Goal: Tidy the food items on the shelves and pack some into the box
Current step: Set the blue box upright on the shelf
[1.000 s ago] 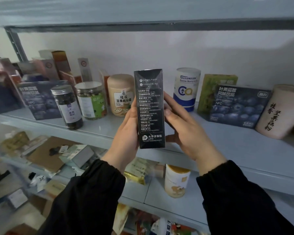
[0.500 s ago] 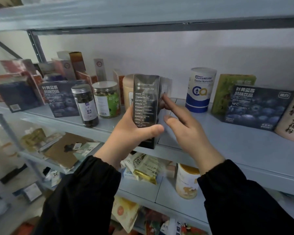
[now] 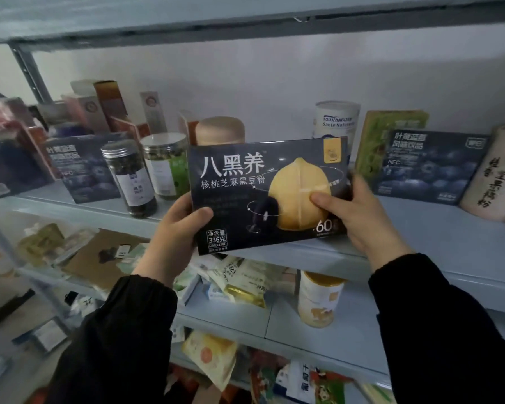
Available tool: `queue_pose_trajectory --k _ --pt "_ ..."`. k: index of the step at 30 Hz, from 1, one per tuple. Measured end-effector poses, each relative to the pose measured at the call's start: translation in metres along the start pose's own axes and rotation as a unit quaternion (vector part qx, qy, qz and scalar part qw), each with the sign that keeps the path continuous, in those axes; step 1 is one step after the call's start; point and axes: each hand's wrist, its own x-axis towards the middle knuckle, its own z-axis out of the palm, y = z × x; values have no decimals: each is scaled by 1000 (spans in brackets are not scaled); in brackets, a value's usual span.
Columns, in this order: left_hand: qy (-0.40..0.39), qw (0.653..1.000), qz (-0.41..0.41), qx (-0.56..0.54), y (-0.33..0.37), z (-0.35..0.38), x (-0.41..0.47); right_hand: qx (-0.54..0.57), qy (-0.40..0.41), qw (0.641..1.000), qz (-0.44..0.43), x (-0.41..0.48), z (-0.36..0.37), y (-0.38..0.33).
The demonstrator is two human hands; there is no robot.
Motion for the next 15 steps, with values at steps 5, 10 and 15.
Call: queue_pose_trajectory --k 5,10,15 --pt "33 983 19 182 6 27 14 2 53 999 7 -14 -21 -1" --pt "24 907 40 418 -11 46 46 -137 136 980 -37 -28 -47 -2" --pt "-64 762 37 644 -32 55 61 -316 181 926 -98 -29 -36 -11"
